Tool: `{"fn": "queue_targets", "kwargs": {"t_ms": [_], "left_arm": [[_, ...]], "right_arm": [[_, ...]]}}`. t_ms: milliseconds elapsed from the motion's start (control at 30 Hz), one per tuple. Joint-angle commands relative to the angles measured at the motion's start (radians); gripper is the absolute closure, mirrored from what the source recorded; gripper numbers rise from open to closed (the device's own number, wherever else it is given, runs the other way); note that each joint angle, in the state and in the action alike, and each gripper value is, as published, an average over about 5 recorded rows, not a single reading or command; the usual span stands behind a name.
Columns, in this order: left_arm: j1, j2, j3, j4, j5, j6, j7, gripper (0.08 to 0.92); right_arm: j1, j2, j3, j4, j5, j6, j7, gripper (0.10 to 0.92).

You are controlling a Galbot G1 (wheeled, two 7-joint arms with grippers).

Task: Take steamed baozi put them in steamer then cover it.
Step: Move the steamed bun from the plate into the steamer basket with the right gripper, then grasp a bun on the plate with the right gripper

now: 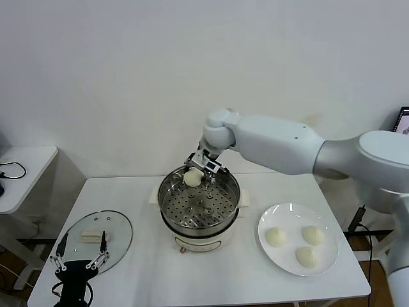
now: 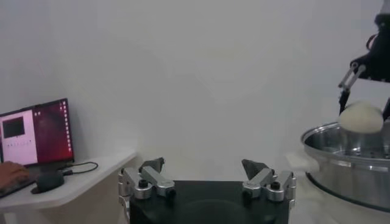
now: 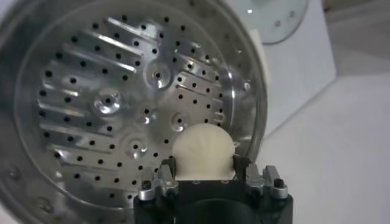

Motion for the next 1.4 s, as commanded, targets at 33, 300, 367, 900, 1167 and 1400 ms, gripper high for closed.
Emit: {"fn": "queue_targets", "kwargs": {"t_ms": [33, 300, 367, 900, 1167, 1400], "left_arm": [[-0.002, 0.000, -0.002, 0.004, 0.002, 0.001, 0.001, 0.177], [-0.009, -0.002, -0.002, 0.005, 0.002, 0.002, 0.001, 0.177], [-0.010, -0.002, -0.003, 0.004, 0.002, 0.003, 0.001, 0.177], [0.000, -0.006, 0.001, -0.016, 0.009, 0.004, 0.000, 0.177], [0.002, 0.003, 0.001, -0.034, 0.009, 0.012, 0.003, 0.177], [-0.004, 0.020, 0.002, -0.054, -0.005, 0.054, 0.003, 0.177]], "right_arm": [[-0.060, 0.064, -0.002, -0.118, -0.200, 0.144, 0.021, 0.440], [-0.085, 0.081, 0.008, -0.157, -0.241, 0.184, 0.038, 0.440], [-0.091, 0.089, 0.013, -0.170, -0.254, 0.194, 0.043, 0.440], [-0.068, 0.081, 0.026, -0.167, -0.205, 0.217, 0.052, 0.205], [0.095, -0.062, -0.004, 0.081, 0.095, -0.040, -0.075, 0.202], [0.180, -0.306, -0.030, 0.340, 0.269, -0.350, -0.094, 0.203]]}}
